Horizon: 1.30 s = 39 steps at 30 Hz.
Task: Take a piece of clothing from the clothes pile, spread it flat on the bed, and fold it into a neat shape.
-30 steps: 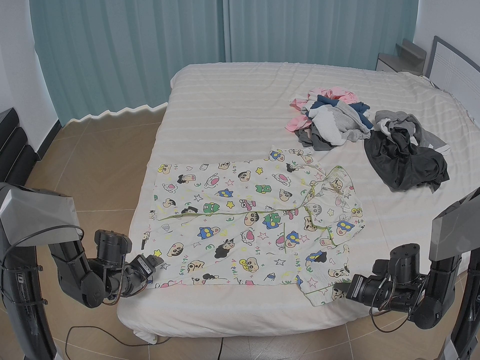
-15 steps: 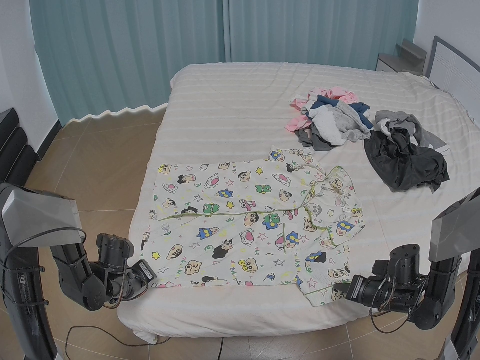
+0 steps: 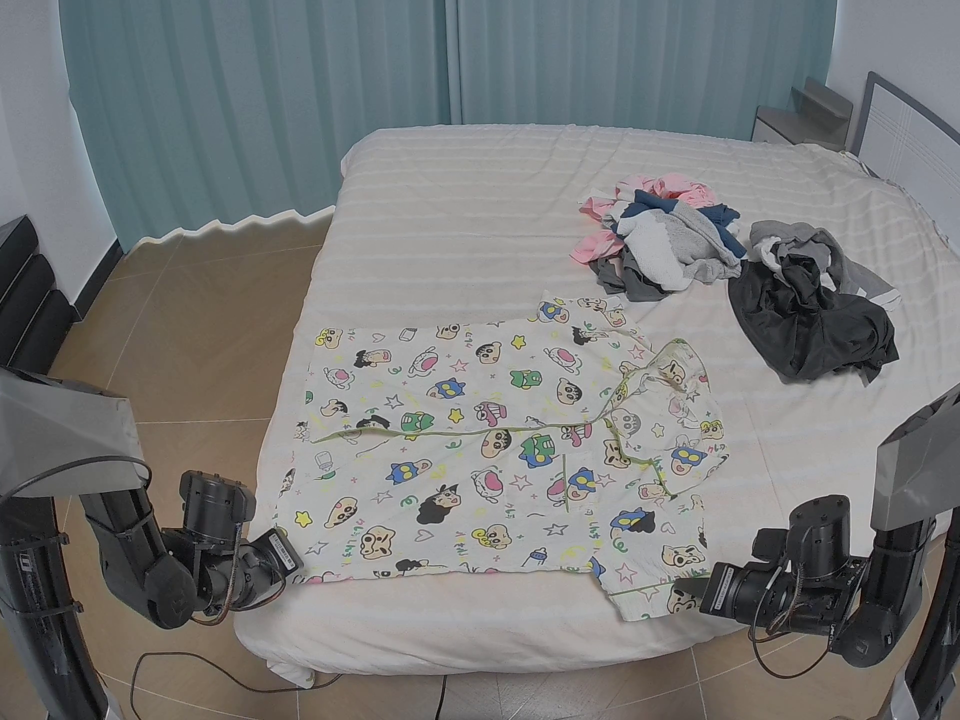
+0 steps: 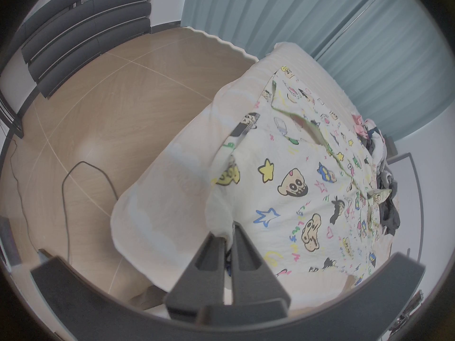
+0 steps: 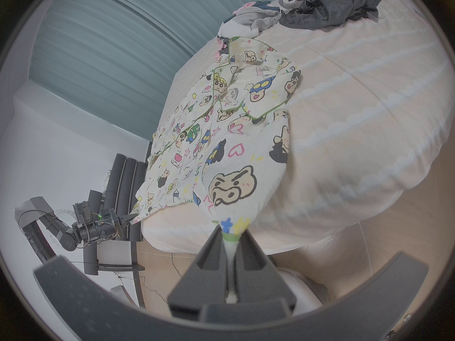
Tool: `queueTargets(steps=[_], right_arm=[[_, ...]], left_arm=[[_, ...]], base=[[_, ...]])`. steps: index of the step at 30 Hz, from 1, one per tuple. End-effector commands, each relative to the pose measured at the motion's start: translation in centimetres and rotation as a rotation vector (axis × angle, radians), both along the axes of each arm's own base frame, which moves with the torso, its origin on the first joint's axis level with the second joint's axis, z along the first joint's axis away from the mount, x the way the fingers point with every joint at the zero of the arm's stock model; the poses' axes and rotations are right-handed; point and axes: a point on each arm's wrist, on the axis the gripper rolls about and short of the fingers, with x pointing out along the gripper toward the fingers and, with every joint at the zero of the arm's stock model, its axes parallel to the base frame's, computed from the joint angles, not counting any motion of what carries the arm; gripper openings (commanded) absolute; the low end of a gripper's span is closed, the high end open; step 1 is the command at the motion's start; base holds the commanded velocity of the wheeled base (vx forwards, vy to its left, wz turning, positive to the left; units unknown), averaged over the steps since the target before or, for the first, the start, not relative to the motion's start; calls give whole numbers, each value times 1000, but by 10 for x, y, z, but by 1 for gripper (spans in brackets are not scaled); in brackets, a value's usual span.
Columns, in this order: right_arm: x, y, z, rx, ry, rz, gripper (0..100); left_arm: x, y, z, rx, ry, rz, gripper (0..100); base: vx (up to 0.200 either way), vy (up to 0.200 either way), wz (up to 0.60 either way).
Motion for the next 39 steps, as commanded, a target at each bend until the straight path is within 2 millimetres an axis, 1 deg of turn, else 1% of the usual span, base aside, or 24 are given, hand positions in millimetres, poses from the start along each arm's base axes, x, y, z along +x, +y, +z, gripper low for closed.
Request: queueTargets(steps=[1, 4, 8, 9, 12, 17, 23, 25, 28, 32, 35, 39], right_arm=[[-7, -1, 5, -5, 0, 4, 0], [-9, -2, 2, -28, 26, -4, 0], [-13, -2, 10, -25, 13, 3, 0], [-17, -3, 13, -37, 27, 13, 0], [-24, -3, 16, -53, 62, 28, 0], [-32, -6, 15, -81, 126, 35, 0], [-38, -9, 17, -97, 163, 35, 0], [-42, -11, 18, -106, 185, 39, 0], [-44, -11, 18, -112, 198, 40, 0], [-45, -11, 17, -120, 210, 46, 0], [-43, -10, 19, -107, 192, 43, 0], [-29, -8, 27, -58, 102, 24, 0]], left_arm=[[-13, 2, 9, 6, 14, -7, 0], [-18, 4, 10, 10, 32, -5, 0], [-23, 5, 8, 13, 52, -5, 0], [-29, 5, 6, 15, 72, -15, 0], [-38, 3, 4, 31, 101, -49, 0], [-56, 1, 0, 62, 150, -103, 0], [-66, 2, -2, 72, 186, -119, 0], [-73, 4, -3, 91, 214, -168, 0], [-79, 5, -4, 100, 230, -197, 0], [-80, 5, -5, 101, 235, -200, 0], [-70, 2, 0, 90, 171, -195, 0], [-55, -1, 17, 69, 47, -188, 0]], base=[[0, 0, 0], [0, 0, 0], [0, 0, 0], [0, 0, 0], [0, 0, 0], [0, 0, 0], [0, 0, 0], [0, 0, 0], [0, 0, 0], [0, 0, 0], [0, 0, 0], [0, 0, 0]])
